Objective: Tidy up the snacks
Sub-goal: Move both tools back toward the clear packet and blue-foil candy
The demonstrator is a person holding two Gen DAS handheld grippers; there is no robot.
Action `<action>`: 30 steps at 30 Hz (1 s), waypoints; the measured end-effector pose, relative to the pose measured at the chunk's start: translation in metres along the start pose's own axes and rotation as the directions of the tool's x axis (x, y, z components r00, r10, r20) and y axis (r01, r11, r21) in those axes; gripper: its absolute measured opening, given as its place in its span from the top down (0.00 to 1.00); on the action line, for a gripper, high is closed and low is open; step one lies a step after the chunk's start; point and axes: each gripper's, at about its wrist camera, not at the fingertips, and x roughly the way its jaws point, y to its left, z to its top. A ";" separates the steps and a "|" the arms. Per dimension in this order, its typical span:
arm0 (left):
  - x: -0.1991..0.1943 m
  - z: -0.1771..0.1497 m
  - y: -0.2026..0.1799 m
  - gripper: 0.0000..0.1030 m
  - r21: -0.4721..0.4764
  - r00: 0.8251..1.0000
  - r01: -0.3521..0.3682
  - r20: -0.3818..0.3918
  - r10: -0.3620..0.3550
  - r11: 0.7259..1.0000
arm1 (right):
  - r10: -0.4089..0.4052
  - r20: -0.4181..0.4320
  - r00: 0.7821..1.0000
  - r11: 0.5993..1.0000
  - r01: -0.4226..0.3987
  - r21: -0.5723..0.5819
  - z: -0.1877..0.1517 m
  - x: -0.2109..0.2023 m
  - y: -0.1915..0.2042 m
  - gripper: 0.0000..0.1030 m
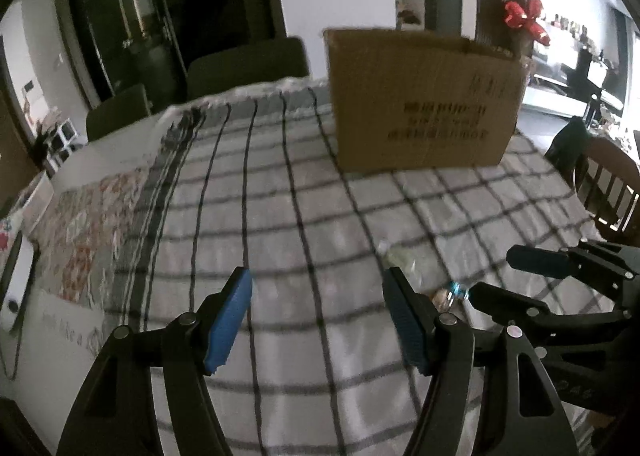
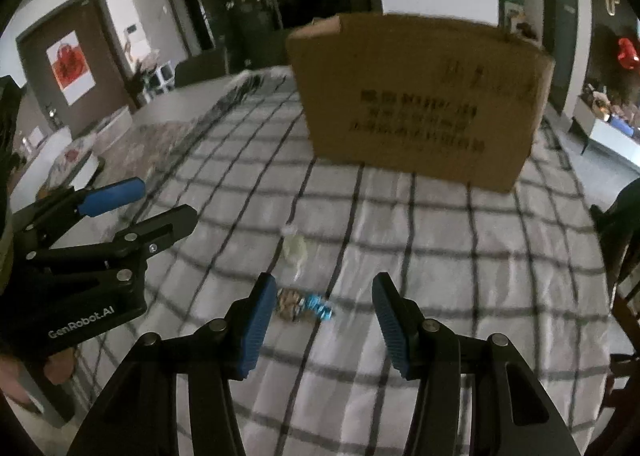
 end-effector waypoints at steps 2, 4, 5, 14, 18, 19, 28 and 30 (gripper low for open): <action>0.005 -0.008 0.003 0.35 -0.022 1.000 0.005 -0.029 -0.006 1.000 | 0.019 -0.021 1.000 1.000 -0.020 -0.020 -0.004 0.006 0.005 0.50; 0.010 -0.017 0.007 0.35 -0.045 0.998 0.008 -0.056 -0.011 0.999 | 0.037 -0.047 0.998 0.998 -0.040 -0.052 -0.006 0.014 0.011 0.51; 0.013 -0.021 0.008 0.35 -0.057 0.998 0.002 -0.068 -0.006 0.998 | 0.042 -0.058 0.997 0.997 -0.045 -0.063 -0.006 0.018 0.013 0.51; 0.024 -0.030 0.013 0.35 -0.111 0.994 0.001 -0.107 -0.013 0.994 | 0.052 -0.132 0.990 0.987 -0.072 -0.146 -0.004 0.044 0.023 0.57; 0.025 -0.027 0.016 0.35 -0.124 0.994 -0.003 -0.104 -0.010 0.992 | 0.032 -0.133 0.991 0.978 -0.059 -0.201 0.003 0.048 0.027 0.57; 0.025 -0.027 0.016 0.35 -0.127 0.995 -0.004 -0.104 -0.009 0.992 | 0.028 -0.134 0.991 0.973 -0.058 -0.222 0.005 0.049 0.028 0.57; 0.032 -0.025 0.014 0.35 -0.132 0.993 -0.005 -0.115 -0.011 0.991 | 0.000 -0.184 0.983 0.921 -0.071 -0.384 0.004 0.061 0.040 0.60; 0.033 -0.024 0.013 0.35 -0.129 0.993 -0.007 -0.118 -0.009 0.992 | -0.001 -0.193 0.981 0.924 -0.073 -0.375 0.003 0.064 0.037 0.68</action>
